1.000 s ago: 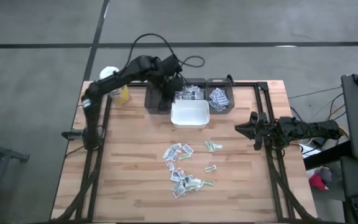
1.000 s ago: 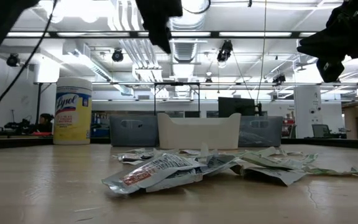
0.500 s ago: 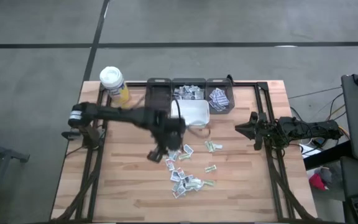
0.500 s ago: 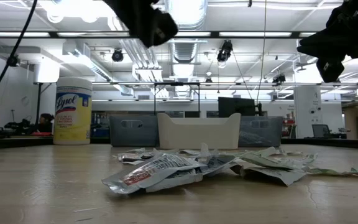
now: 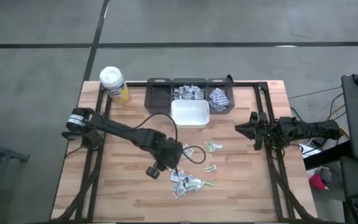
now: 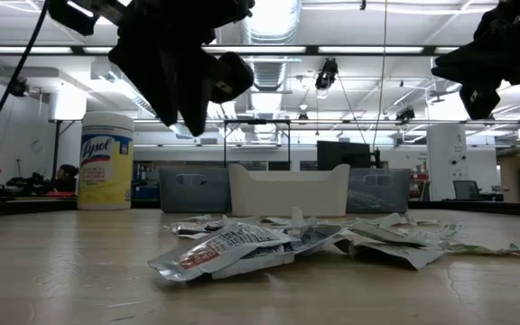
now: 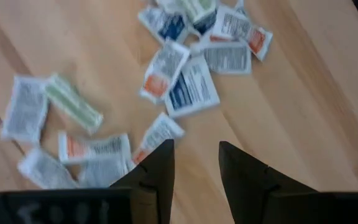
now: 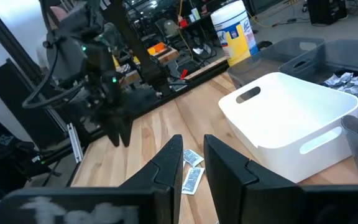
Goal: Pick & Place First Aid Supplies
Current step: Put the alcohol pad into the middle black bin
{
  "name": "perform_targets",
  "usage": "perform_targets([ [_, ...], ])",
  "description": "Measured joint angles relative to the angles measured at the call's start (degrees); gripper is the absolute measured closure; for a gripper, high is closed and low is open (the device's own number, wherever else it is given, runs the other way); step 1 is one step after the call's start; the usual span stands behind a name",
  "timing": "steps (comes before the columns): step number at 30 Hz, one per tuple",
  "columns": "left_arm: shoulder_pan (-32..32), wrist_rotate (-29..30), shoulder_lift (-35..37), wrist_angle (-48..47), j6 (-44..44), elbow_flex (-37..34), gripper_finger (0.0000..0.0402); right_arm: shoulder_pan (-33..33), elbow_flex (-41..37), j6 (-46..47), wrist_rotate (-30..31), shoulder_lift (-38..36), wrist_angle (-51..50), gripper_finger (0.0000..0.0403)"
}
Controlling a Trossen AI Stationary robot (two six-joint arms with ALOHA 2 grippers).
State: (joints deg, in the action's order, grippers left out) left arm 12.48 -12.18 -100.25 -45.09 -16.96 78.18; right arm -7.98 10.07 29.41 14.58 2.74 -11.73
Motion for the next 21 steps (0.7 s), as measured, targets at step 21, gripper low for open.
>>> perform_targets([
  [21,6.0,7.5,-0.1,20.0,-19.9,-12.3,0.0282,0.0,0.0,0.0,0.0,0.0,0.0,0.0339],
])
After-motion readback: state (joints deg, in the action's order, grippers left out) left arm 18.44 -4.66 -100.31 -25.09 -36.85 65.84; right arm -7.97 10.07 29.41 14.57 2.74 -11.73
